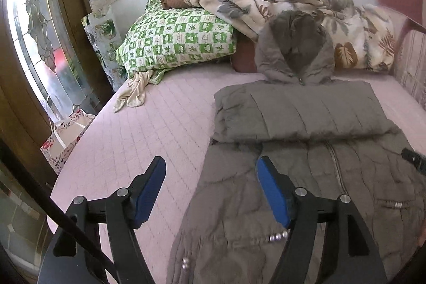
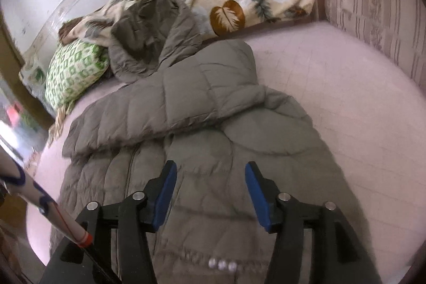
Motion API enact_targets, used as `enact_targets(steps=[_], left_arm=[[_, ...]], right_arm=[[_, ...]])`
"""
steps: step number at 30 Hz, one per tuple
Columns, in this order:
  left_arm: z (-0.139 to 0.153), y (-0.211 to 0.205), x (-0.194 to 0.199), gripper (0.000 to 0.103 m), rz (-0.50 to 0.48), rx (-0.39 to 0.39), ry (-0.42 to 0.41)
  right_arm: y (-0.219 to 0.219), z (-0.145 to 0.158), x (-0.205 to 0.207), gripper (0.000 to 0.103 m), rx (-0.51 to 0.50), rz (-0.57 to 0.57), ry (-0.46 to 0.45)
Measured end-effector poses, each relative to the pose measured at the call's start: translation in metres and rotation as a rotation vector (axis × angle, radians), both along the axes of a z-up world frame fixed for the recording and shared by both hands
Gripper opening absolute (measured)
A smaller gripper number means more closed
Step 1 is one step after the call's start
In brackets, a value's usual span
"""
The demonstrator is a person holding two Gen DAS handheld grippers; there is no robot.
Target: Fold large clothes
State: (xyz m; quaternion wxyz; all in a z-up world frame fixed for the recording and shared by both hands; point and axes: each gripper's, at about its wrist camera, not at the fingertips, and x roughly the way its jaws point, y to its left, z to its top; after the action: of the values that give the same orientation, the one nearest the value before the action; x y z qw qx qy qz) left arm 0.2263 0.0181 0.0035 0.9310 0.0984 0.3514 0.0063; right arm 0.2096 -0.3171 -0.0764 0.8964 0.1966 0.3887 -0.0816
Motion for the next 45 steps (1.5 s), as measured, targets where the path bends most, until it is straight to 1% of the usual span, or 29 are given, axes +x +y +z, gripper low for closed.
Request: enact_targets(steps=[2,4,6,8,11,13,15,17,18,20,22,23,24,26,28,30,31,32,33,35,36,37,39,40,42,45], left_arm=[[-0.002,0.003,0.002,0.072,0.004,-0.025,0.007],[-0.007,0.008,0.010,0.072,0.014,-0.063,0.021],[-0.014,0.012,0.024,0.072,0.026,-0.104,0.040],[-0.027,0.019,0.050,0.072,0.052,-0.150,0.059],[-0.049,0.023,0.085,0.072,0.085,-0.179,0.087],[-0.064,0.026,0.105,0.072,0.106,-0.197,0.103],[-0.078,0.027,0.121,0.072,0.116,-0.219,0.134],[-0.094,0.027,0.139,0.072,0.109,-0.247,0.191],[-0.099,0.028,0.144,0.072,0.107,-0.247,0.205],[-0.111,0.020,0.151,0.072,0.097,-0.207,0.224],[-0.125,0.011,0.154,0.072,0.103,-0.154,0.257],[-0.133,0.008,0.156,0.072,0.104,-0.155,0.284],[-0.137,0.006,0.155,0.072,0.111,-0.156,0.286],[-0.138,-0.001,0.154,0.075,0.123,-0.125,0.260],[-0.139,-0.006,0.154,0.077,0.124,-0.101,0.253],[-0.141,-0.005,0.153,0.082,0.144,-0.104,0.247],[-0.143,-0.003,0.153,0.086,0.158,-0.112,0.249],[-0.145,0.002,0.155,0.087,0.170,-0.138,0.262],[-0.146,0.005,0.158,0.088,0.176,-0.158,0.272],[-0.148,0.015,0.162,0.090,0.190,-0.222,0.300],[-0.148,0.018,0.162,0.090,0.192,-0.236,0.306],[-0.148,0.020,0.163,0.090,0.190,-0.250,0.312],[-0.146,0.020,0.163,0.090,0.185,-0.257,0.311],[-0.145,0.020,0.163,0.090,0.180,-0.261,0.311],[-0.143,0.021,0.163,0.090,0.174,-0.270,0.309],[-0.141,0.021,0.164,0.090,0.169,-0.281,0.300]], right_arm=[[0.006,0.015,-0.001,0.058,-0.082,0.006,0.010],[0.007,0.028,0.009,0.058,-0.136,0.005,0.028],[0.005,0.038,0.025,0.058,-0.152,0.003,0.042],[0.003,0.048,0.051,0.058,-0.159,0.003,0.064],[0.003,0.050,0.098,0.058,-0.133,0.018,0.122],[0.004,0.039,0.128,0.058,-0.100,0.013,0.165],[0.002,0.016,0.161,0.058,-0.061,-0.012,0.223],[0.002,-0.011,0.185,0.058,-0.068,-0.041,0.286],[0.001,-0.023,0.192,0.060,-0.074,-0.049,0.311],[0.002,-0.046,0.204,0.064,-0.098,-0.051,0.353],[0.006,-0.045,0.210,0.066,-0.153,-0.031,0.365],[0.008,-0.036,0.210,0.066,-0.160,-0.020,0.361],[0.008,-0.024,0.210,0.066,-0.136,-0.003,0.330],[0.011,0.006,0.215,0.066,-0.109,0.023,0.255],[0.018,0.037,0.231,0.066,-0.146,0.030,0.187],[0.025,0.063,0.259,0.066,-0.162,0.032,0.145],[0.028,0.072,0.272,0.067,-0.167,0.024,0.134],[0.032,0.079,0.289,0.068,-0.165,0.012,0.122],[0.036,0.086,0.309,0.071,-0.147,0.005,0.113],[0.045,0.090,0.343,0.075,-0.130,0.005,0.112],[0.049,0.091,0.357,0.075,-0.152,0.012,0.119],[0.055,0.090,0.373,0.076,-0.220,0.011,0.133],[0.054,0.086,0.392,0.079,-0.357,-0.048,0.161],[0.049,0.080,0.402,0.079,-0.406,-0.084,0.178],[0.030,0.067,0.416,0.079,-0.457,-0.131,0.224],[0.003,0.056,0.426,0.079,-0.470,-0.196,0.233]])
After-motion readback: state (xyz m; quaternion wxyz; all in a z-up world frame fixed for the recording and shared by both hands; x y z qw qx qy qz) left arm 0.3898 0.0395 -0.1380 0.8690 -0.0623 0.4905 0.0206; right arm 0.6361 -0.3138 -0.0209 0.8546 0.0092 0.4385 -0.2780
